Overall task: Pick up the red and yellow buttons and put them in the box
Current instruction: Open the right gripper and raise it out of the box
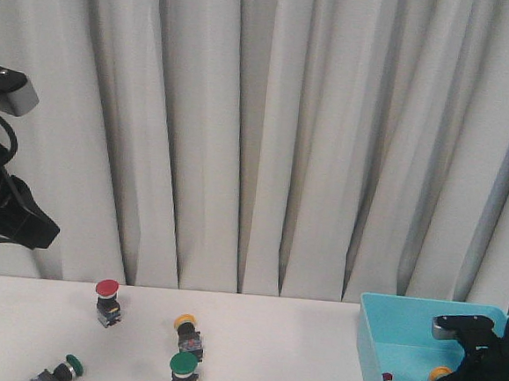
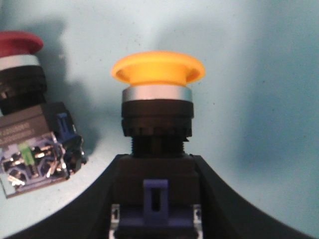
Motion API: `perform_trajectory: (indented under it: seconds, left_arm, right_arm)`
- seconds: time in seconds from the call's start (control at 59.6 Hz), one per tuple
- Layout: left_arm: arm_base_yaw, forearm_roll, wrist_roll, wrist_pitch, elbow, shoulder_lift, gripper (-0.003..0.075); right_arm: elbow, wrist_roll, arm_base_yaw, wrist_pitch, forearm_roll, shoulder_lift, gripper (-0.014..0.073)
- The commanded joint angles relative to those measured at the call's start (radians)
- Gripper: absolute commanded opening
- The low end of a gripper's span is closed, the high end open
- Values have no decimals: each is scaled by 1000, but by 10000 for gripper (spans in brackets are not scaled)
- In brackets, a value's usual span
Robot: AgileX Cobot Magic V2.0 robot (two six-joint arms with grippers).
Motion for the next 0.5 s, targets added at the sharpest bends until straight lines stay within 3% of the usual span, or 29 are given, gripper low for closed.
perform_trajectory:
  seconds: [0.0, 0.252, 0.487]
  left_arm:
    - [-1, -24, 1, -51, -20, -28, -6]
    - [-1, -24, -1, -43, -20, -28, -6]
    - [-1, -24, -1, -43, -20, -28, -6]
  right_arm:
    - [-29, 4, -6, -12, -15, -50, 247]
    - [-29, 23, -18, -14, -19, -50, 459]
    - [-29, 38, -57, -12, 6, -67, 505]
